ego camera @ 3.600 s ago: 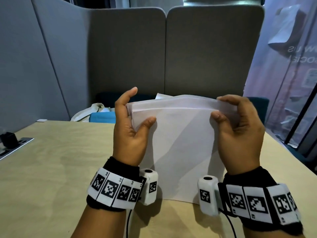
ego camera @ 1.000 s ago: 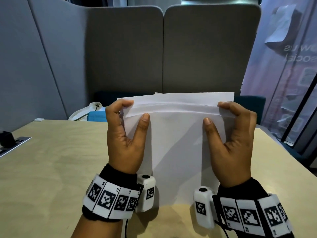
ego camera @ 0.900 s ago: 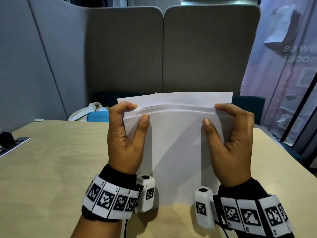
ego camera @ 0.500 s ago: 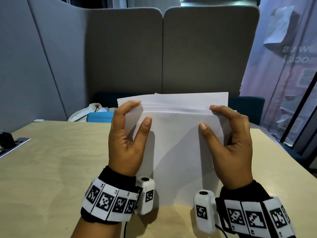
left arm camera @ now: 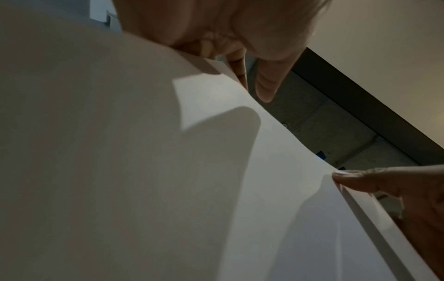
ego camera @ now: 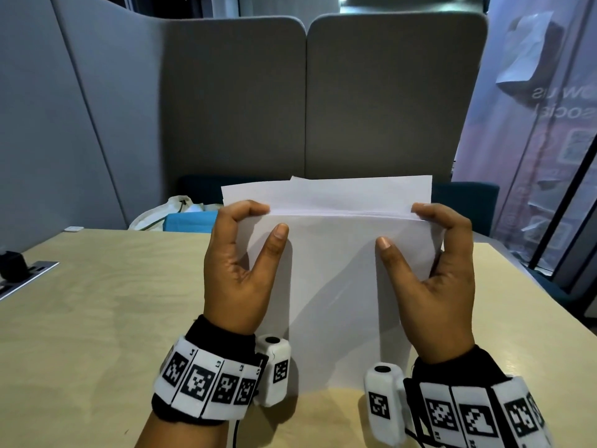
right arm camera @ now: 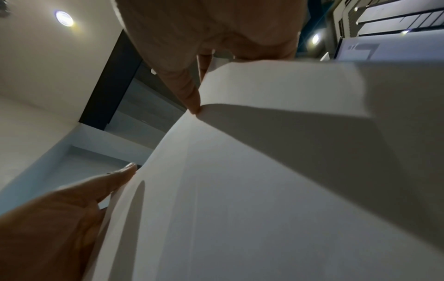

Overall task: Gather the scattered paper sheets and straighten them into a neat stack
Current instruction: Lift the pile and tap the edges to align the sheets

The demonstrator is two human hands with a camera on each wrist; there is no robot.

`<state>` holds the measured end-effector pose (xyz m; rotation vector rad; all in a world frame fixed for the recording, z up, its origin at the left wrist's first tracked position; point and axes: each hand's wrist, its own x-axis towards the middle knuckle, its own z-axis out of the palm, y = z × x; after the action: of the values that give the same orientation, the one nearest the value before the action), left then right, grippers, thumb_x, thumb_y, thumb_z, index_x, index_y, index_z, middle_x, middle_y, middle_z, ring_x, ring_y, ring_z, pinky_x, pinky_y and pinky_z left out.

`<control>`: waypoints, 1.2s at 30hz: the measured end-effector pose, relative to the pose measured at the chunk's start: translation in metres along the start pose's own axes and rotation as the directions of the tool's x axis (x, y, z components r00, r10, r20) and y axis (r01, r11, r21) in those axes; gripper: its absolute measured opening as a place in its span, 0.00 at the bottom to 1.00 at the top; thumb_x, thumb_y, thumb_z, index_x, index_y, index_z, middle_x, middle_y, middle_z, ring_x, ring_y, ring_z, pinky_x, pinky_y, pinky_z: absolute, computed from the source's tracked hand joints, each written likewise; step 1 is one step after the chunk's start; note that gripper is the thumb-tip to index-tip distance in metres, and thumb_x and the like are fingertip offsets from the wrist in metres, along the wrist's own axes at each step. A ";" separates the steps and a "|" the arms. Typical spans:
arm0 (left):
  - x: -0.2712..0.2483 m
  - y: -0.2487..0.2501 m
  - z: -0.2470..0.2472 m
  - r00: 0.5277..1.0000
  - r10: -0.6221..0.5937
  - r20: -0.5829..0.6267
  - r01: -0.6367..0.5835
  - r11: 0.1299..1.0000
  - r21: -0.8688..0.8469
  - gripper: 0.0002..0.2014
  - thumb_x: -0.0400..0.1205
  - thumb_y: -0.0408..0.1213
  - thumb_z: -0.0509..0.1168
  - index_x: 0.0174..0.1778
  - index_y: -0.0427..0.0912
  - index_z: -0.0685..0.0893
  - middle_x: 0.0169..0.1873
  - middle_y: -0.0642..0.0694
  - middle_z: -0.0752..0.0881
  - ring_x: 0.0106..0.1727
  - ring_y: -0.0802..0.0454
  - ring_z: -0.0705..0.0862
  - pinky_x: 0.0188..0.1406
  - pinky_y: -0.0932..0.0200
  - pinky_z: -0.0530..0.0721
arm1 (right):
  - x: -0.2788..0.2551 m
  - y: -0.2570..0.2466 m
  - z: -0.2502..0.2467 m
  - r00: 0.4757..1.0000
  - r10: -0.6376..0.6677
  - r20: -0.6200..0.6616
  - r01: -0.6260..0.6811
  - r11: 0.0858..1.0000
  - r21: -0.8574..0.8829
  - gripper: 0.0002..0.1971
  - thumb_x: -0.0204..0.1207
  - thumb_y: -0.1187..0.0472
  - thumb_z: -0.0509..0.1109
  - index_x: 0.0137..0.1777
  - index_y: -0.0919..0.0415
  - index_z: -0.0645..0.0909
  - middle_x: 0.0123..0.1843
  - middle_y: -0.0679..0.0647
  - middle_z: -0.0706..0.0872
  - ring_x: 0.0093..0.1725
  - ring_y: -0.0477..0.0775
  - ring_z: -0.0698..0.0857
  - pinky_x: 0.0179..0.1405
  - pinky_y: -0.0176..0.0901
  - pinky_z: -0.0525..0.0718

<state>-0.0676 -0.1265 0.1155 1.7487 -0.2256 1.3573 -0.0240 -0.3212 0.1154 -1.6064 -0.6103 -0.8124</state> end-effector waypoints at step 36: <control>0.004 0.007 -0.001 0.998 -0.028 0.049 0.027 0.999 0.028 0.13 0.77 0.52 0.65 0.55 0.61 0.74 0.52 0.82 0.75 0.57 0.75 0.77 0.49 0.78 0.81 | 0.004 0.002 -0.001 0.997 -0.076 0.011 0.077 0.991 -0.112 0.17 0.75 0.52 0.70 0.64 0.41 0.75 0.60 0.48 0.71 0.59 0.22 0.69 0.56 0.11 0.70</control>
<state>-0.0709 -0.1287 0.1225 1.8032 -0.2100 1.3040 -0.0202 -0.3225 0.1180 -1.6963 -0.6442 -0.9123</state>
